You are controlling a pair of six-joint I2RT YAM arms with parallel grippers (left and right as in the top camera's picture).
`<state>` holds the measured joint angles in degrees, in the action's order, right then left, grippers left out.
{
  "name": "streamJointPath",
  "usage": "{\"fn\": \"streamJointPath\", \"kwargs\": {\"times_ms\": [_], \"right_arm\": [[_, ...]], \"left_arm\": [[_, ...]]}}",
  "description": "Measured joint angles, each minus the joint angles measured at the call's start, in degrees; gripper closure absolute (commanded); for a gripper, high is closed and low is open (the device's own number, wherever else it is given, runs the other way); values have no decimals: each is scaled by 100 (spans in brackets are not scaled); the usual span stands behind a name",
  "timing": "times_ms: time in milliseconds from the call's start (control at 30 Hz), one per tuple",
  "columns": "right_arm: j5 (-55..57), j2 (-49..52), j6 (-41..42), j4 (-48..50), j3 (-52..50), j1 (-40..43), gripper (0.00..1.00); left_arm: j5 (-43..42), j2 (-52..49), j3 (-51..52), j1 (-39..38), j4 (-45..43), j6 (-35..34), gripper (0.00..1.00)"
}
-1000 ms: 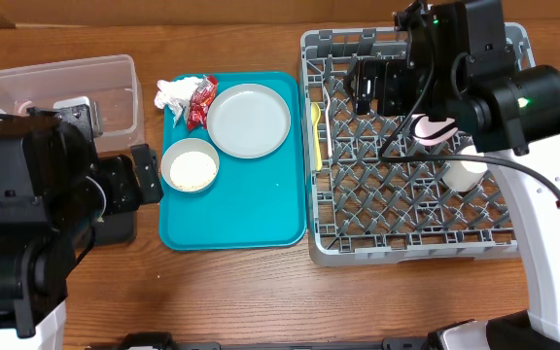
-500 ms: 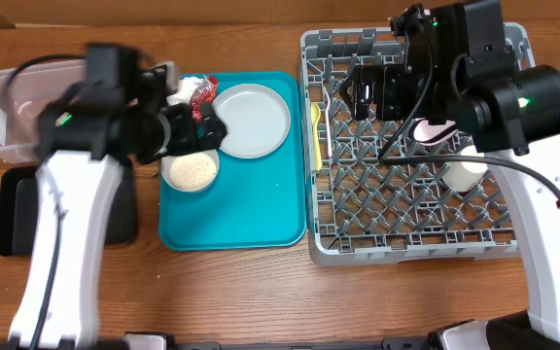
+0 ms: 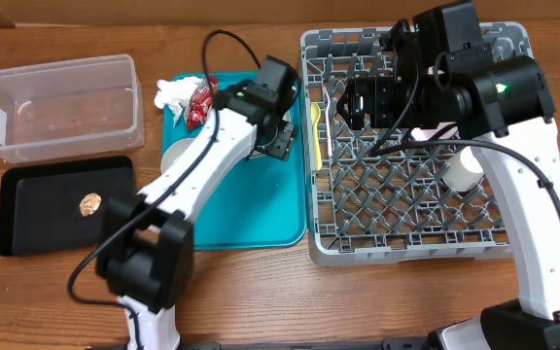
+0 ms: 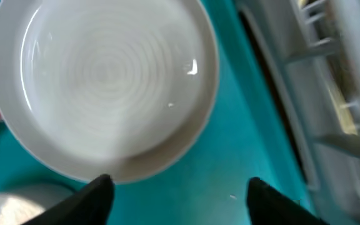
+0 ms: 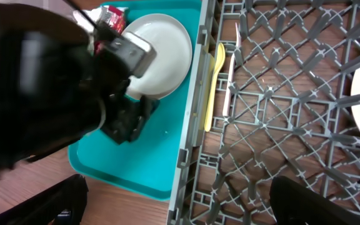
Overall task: Sort waste into correct bins and load items into the dishwasher rack
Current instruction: 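Reach the left gripper to the grey plate and grasp its rim, then lift the grey plate with the left gripper toward the right gripper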
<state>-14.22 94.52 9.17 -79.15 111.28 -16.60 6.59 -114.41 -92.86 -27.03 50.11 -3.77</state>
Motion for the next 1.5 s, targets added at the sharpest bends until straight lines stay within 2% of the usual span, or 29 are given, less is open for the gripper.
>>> {"fn": "streamJointPath", "kwargs": {"times_ms": [133,300,333,533,700,1133,1400,1500], "right_arm": [[-2,0,0,-94,0,0,4],[-15,0,0,-118,0,0,4],[-20,0,0,-164,-2,0,4],[-26,0,2,-260,-2,0,5],[-39,0,2,-275,-2,0,6],[-39,0,0,-282,-2,0,7],[-42,0,2,-284,-2,0,7],[-42,0,4,-245,-2,0,7]], "left_arm": [[273,-369,0,15,-116,551,36],[267,-621,0,17,-254,1084,45],[258,-706,0,17,-247,1235,52],[46,-944,0,289,-321,1532,70],[-363,-944,0,726,-356,1613,96],[-748,-918,-48,890,57,1626,96],[-986,-616,-509,791,452,1620,96],[-1078,-442,-765,673,881,1615,96]]}}
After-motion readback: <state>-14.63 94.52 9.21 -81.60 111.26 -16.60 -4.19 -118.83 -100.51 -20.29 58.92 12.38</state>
